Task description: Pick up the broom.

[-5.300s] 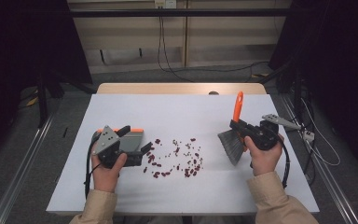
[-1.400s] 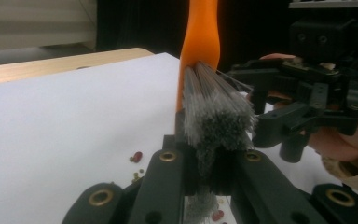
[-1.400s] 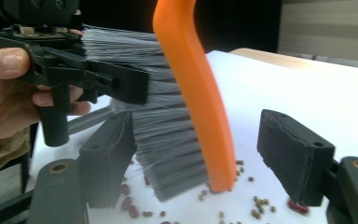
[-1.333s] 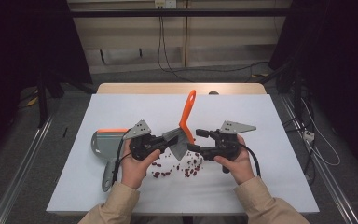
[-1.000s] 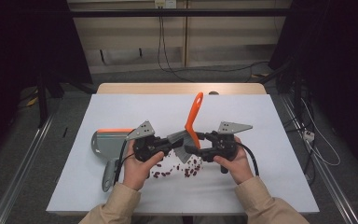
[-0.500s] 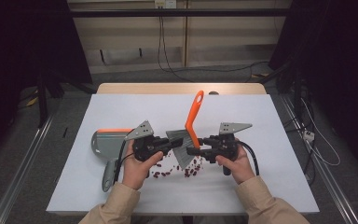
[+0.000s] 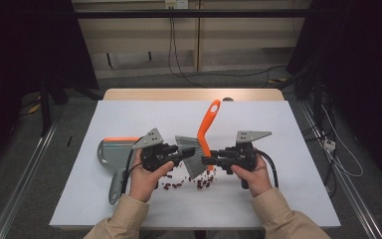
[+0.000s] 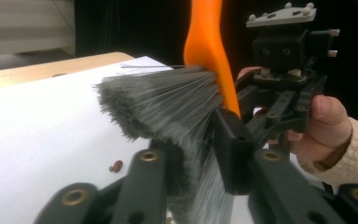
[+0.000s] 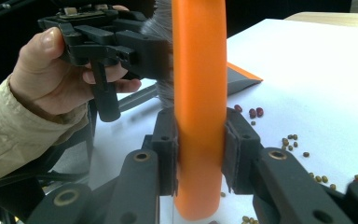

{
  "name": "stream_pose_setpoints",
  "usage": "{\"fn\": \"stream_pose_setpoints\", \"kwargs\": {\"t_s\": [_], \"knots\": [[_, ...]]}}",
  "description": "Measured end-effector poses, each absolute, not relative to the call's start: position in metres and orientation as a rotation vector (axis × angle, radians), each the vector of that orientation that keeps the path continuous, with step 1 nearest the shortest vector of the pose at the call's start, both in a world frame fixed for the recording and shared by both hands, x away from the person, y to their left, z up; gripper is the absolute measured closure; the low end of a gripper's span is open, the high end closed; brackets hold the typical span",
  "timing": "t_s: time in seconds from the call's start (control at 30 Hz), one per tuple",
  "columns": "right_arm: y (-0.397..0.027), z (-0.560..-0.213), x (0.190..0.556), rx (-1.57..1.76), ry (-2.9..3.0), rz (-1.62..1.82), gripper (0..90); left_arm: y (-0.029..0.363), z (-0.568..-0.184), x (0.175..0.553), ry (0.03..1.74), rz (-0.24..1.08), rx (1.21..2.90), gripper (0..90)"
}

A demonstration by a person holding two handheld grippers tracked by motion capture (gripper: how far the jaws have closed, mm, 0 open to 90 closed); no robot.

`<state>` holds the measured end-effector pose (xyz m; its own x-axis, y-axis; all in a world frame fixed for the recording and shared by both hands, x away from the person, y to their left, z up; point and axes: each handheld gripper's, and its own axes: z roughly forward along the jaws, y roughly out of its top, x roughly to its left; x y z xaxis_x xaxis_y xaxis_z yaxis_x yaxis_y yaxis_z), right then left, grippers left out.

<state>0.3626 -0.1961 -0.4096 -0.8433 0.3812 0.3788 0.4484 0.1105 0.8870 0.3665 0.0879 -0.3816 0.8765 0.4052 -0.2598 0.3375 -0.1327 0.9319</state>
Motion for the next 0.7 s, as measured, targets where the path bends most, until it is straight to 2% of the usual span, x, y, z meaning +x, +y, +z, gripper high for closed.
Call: {"fn": "stream_pose_setpoints", "kwargs": {"t_s": [0.37, 0.7], "knots": [[-0.212, -0.401, 0.364, -1.038, -2.348, -1.863, 70.1, 0.097, -0.377, 0.37, 0.641, 0.111, 1.767, 31.4], [-0.235, -0.39, 0.362, -1.223, -2.511, -1.818, 70.1, 0.105, -0.374, 0.372, 0.645, 0.196, 1.788, 20.8]]}}
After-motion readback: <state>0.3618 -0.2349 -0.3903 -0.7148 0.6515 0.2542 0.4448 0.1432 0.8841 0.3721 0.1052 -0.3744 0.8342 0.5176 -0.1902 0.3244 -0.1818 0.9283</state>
